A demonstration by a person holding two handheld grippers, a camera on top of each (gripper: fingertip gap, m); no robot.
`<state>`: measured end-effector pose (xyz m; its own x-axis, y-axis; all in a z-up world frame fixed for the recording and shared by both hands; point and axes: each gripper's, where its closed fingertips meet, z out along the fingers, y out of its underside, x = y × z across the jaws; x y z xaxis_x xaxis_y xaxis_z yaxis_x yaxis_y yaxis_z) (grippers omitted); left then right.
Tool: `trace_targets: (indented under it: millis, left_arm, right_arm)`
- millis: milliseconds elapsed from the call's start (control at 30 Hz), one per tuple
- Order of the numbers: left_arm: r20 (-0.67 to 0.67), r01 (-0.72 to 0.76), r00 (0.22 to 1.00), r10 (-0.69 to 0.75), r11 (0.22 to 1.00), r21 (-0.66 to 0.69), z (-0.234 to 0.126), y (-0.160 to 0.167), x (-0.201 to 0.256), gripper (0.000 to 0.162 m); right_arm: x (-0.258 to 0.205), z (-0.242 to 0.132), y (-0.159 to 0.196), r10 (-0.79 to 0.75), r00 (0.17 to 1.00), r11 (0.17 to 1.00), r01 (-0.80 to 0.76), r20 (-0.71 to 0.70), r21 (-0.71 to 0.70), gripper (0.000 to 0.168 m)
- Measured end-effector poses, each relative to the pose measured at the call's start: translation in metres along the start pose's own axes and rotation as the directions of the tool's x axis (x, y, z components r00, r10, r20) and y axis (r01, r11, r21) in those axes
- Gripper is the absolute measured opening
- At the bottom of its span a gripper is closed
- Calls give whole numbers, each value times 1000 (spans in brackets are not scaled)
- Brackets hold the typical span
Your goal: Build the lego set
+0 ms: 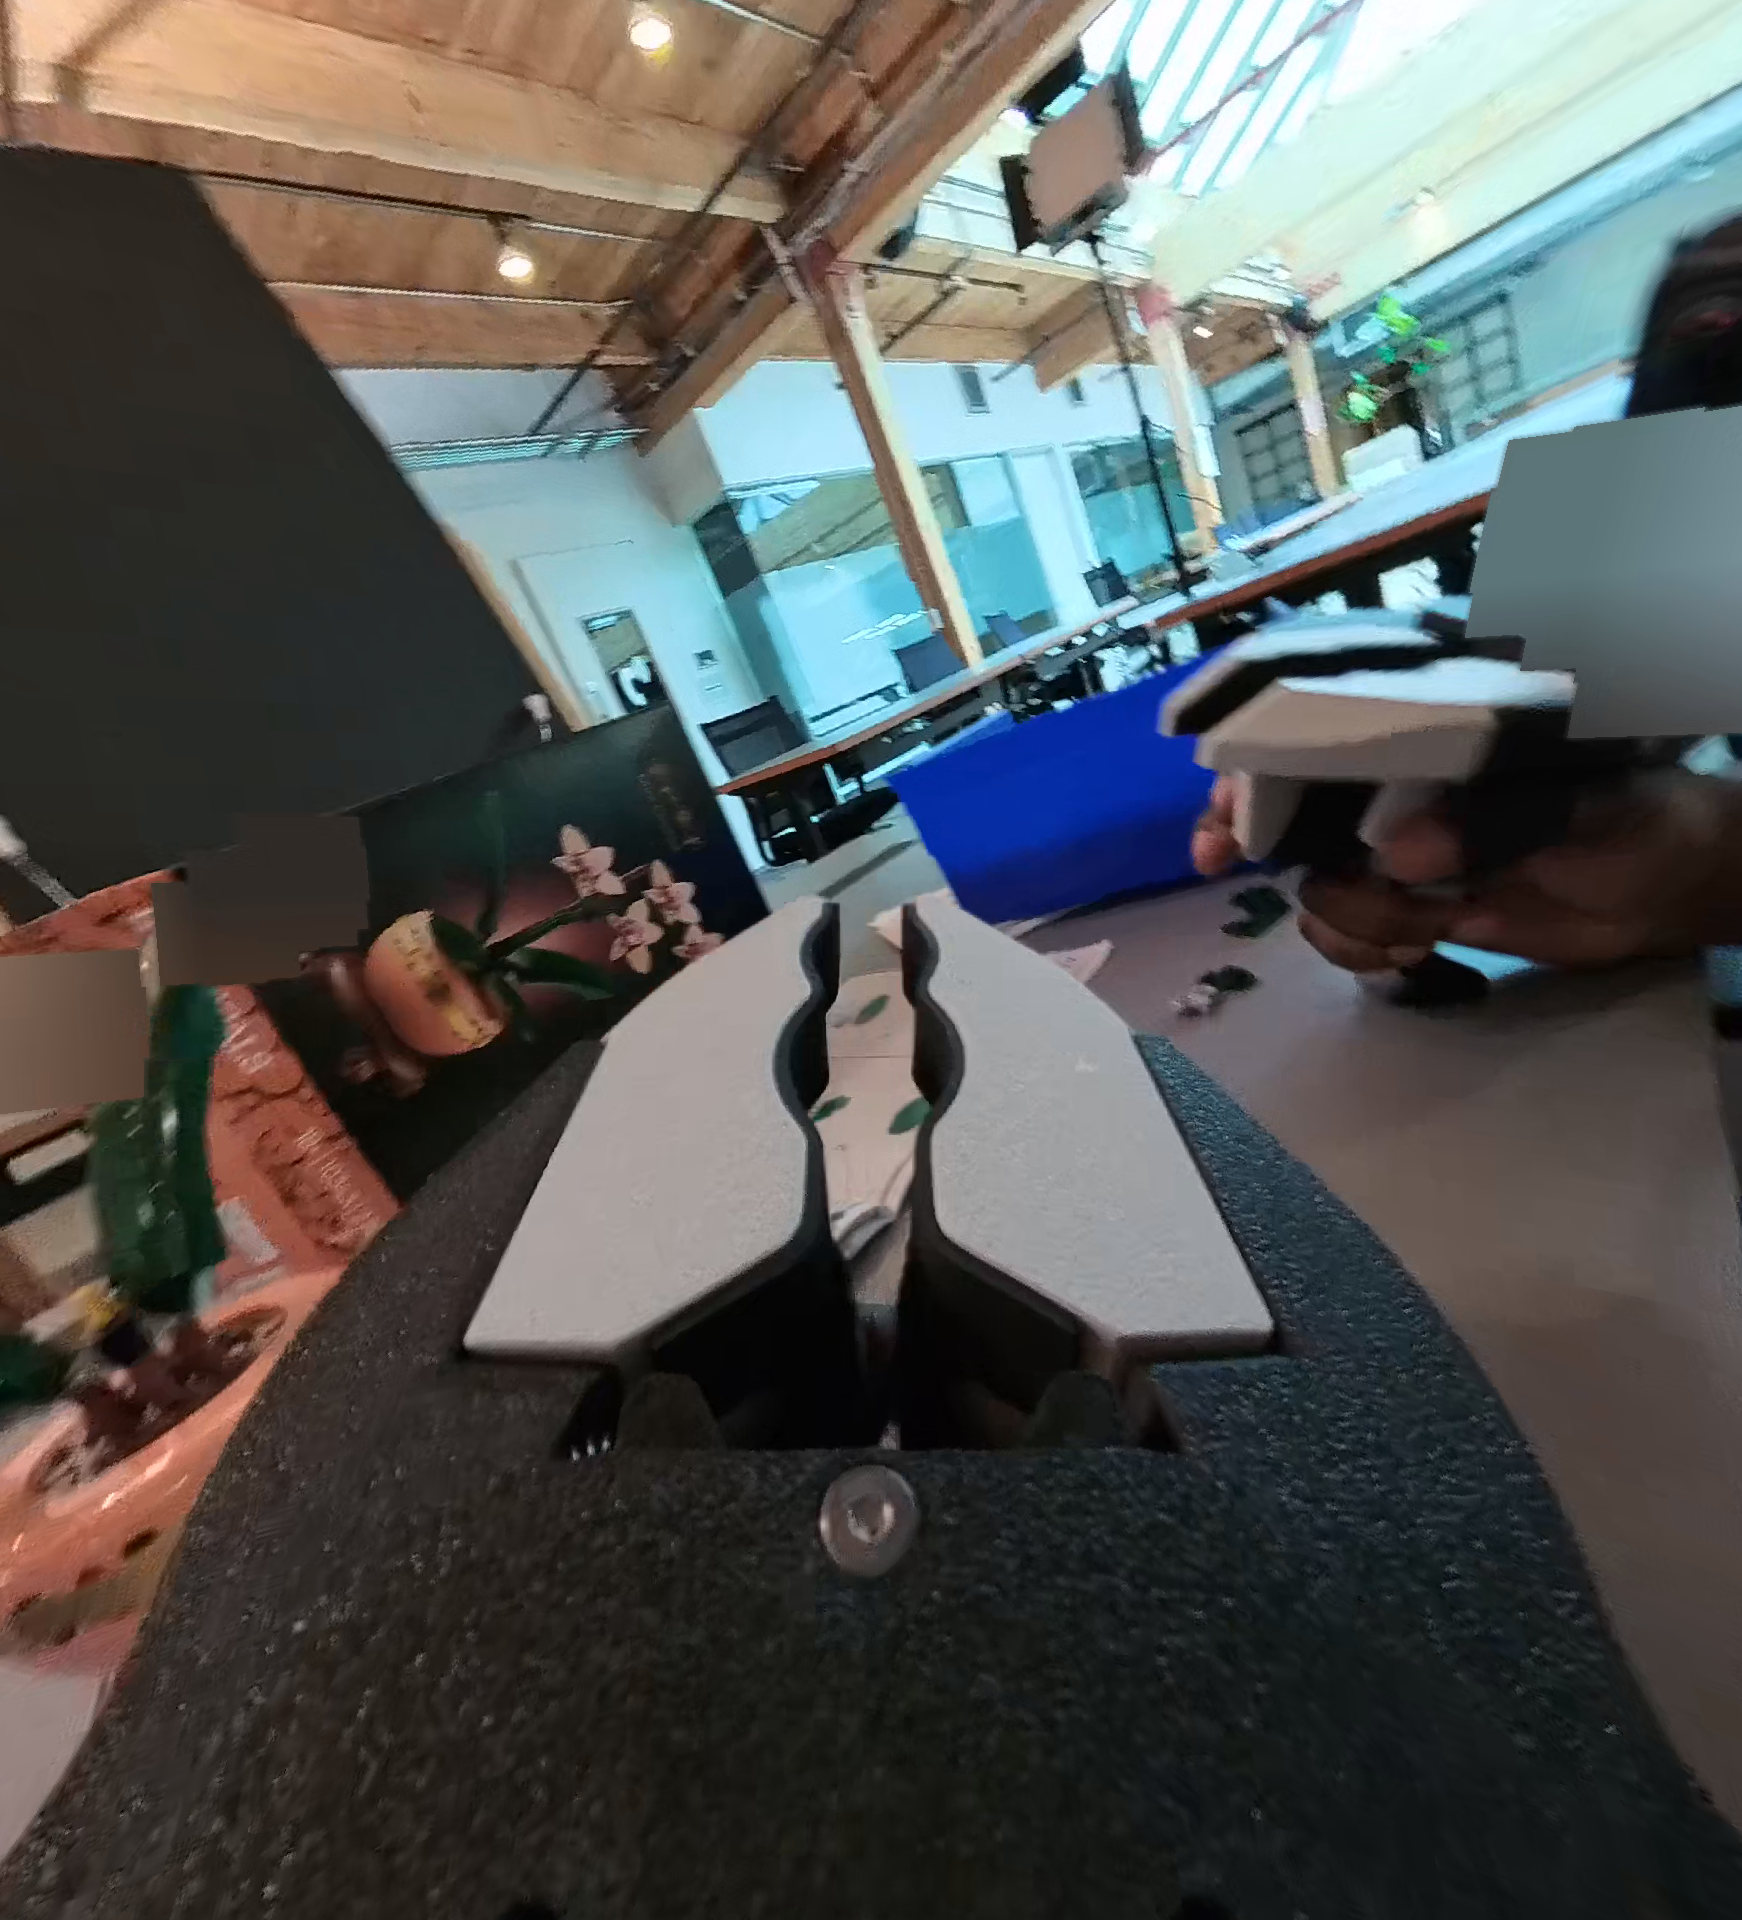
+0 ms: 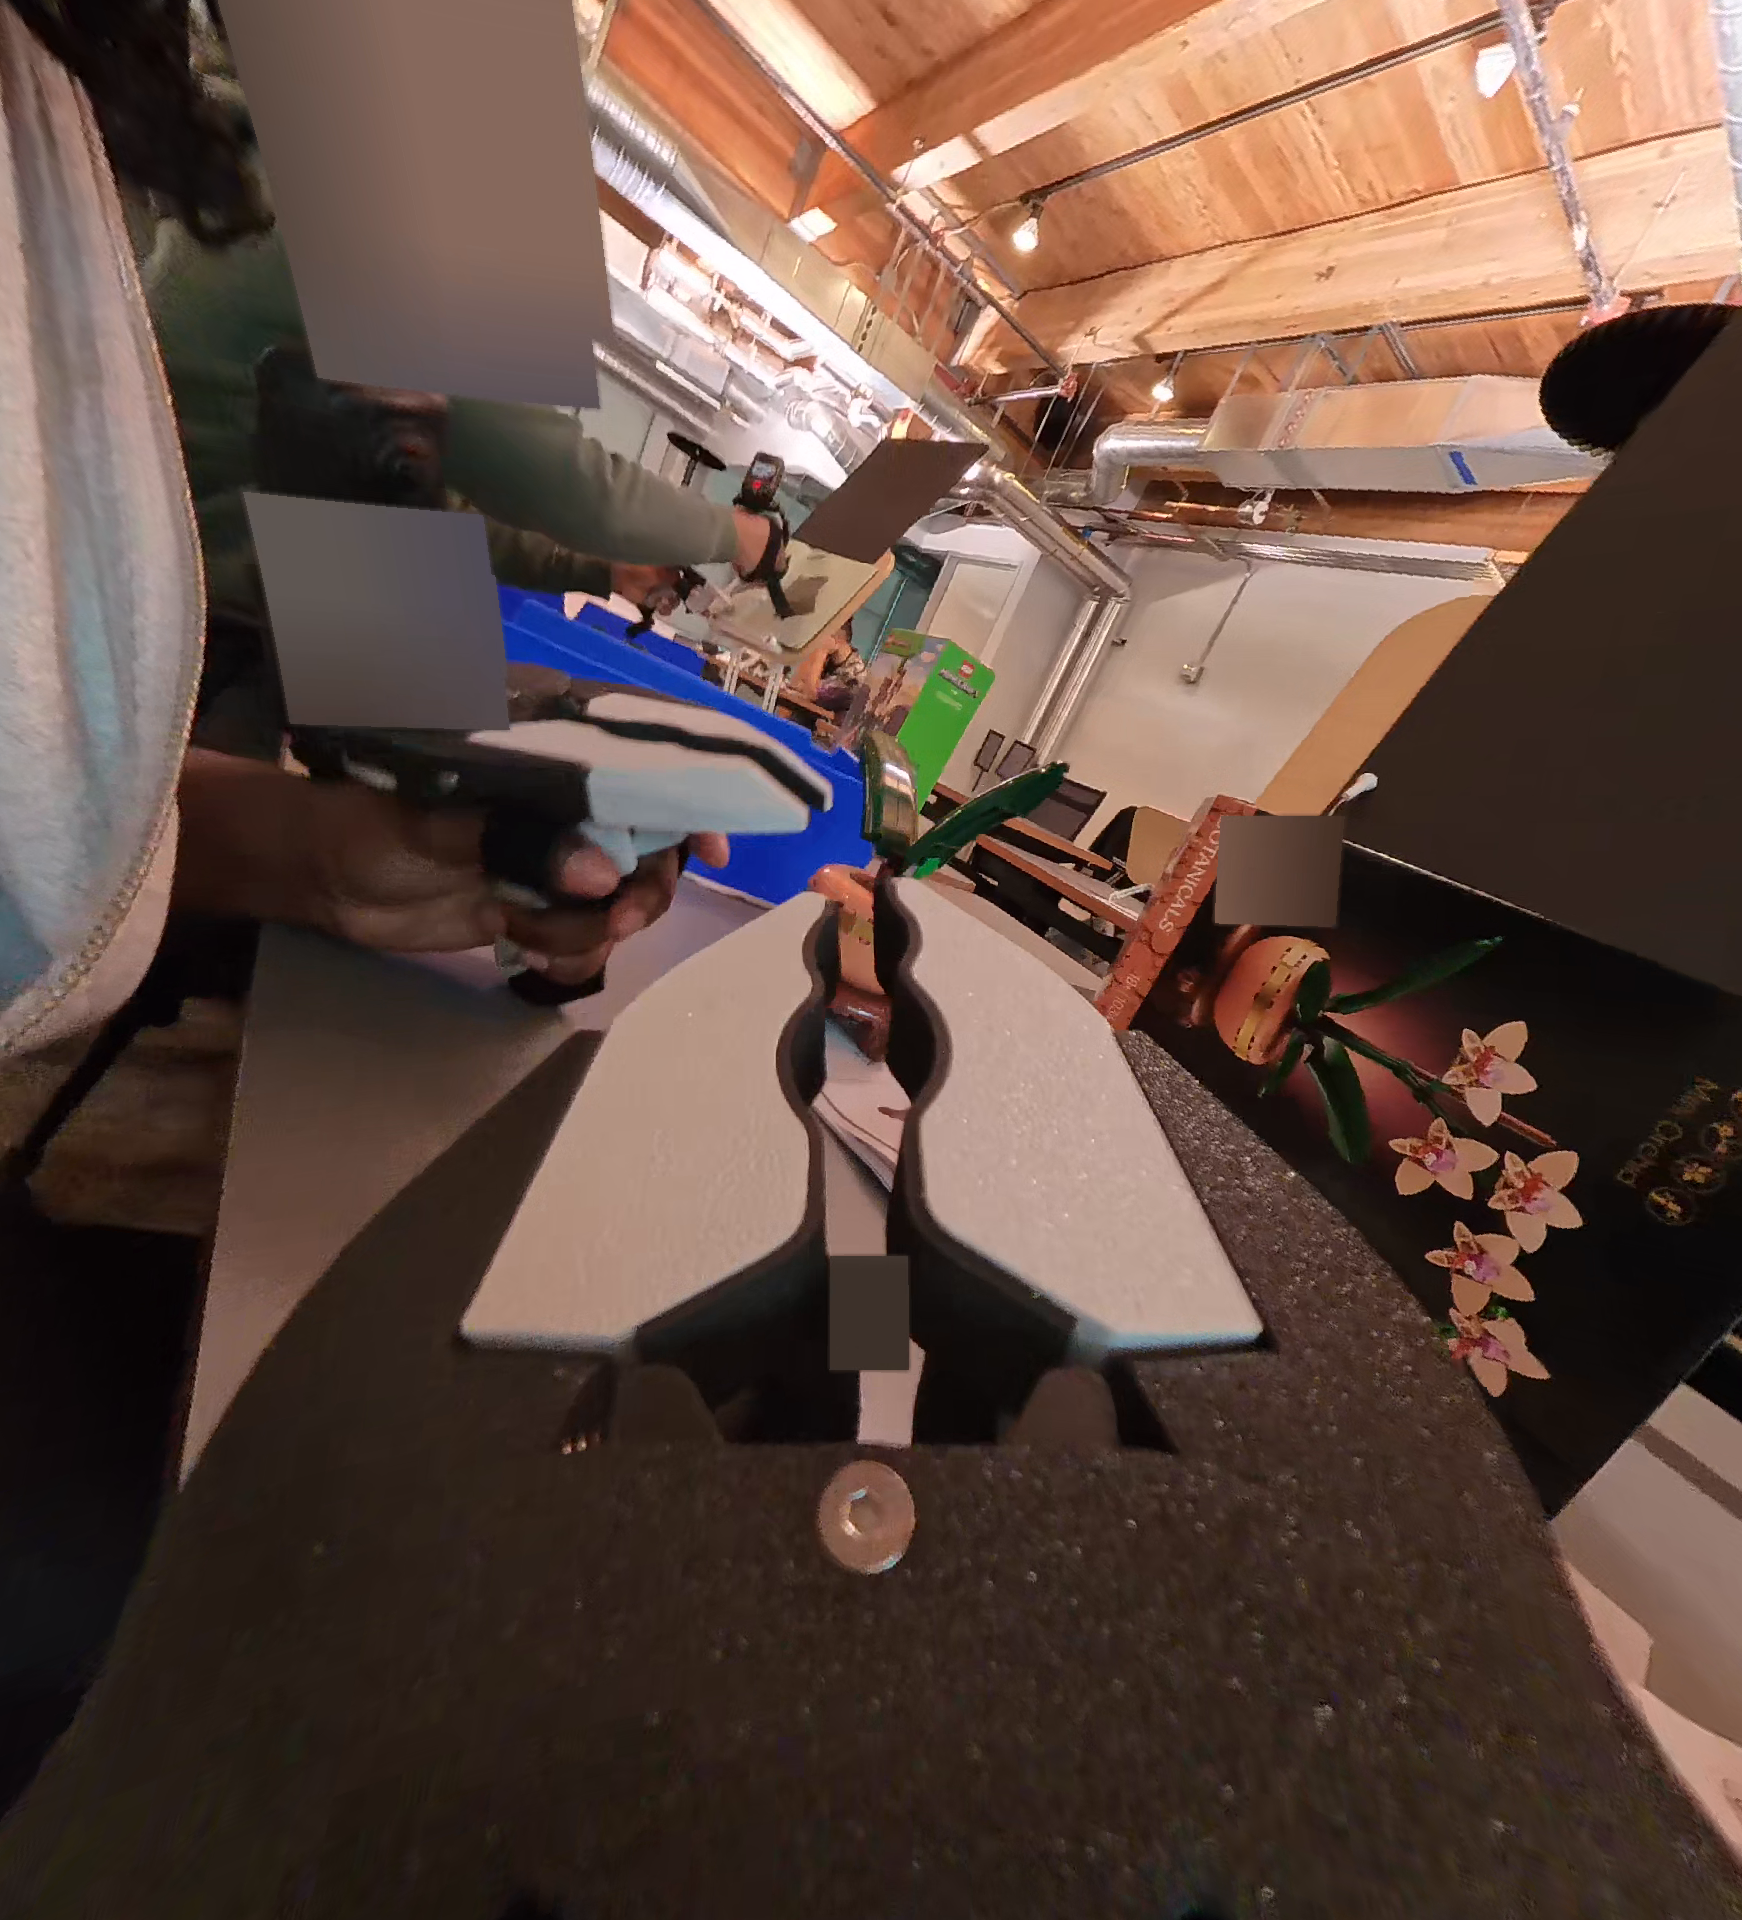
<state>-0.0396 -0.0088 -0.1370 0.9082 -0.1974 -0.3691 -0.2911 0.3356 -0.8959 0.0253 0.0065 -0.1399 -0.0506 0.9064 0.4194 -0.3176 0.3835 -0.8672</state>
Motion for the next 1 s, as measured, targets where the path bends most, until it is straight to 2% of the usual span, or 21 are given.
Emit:
trace_targets:
  millis: [100,200,367,600,867,1000]
  left_arm:
    - [41,109,993,-111,993,40,-4,-3,-16,9]
    - [44,159,986,-162,986,58,-6,-4,-21,9]
    - [22,122,992,-123,992,44,-5,-3,-14,9]
    - [-5,69,998,-69,997,27,-3,-3,-6,10]
    - [-21,44,999,-44,999,21,-3,-2,-2,10]
    - [-33,18,999,-17,1000,16,-1,-1,2,11]
  right_arm:
    - [-9,4,5,-63,998,997,65,29,-42,6]
    - [-15,7,10,-108,993,991,112,51,-72,6]
    - [-14,7,9,-107,994,992,109,40,-69,7]
    - [4,-2,-3,8,1000,1000,-7,-25,21,7]
    - [2,0,-1,-16,1000,1000,16,-16,5,7]
    - [9,-3,-4,21,999,999,-19,-40,33,7]
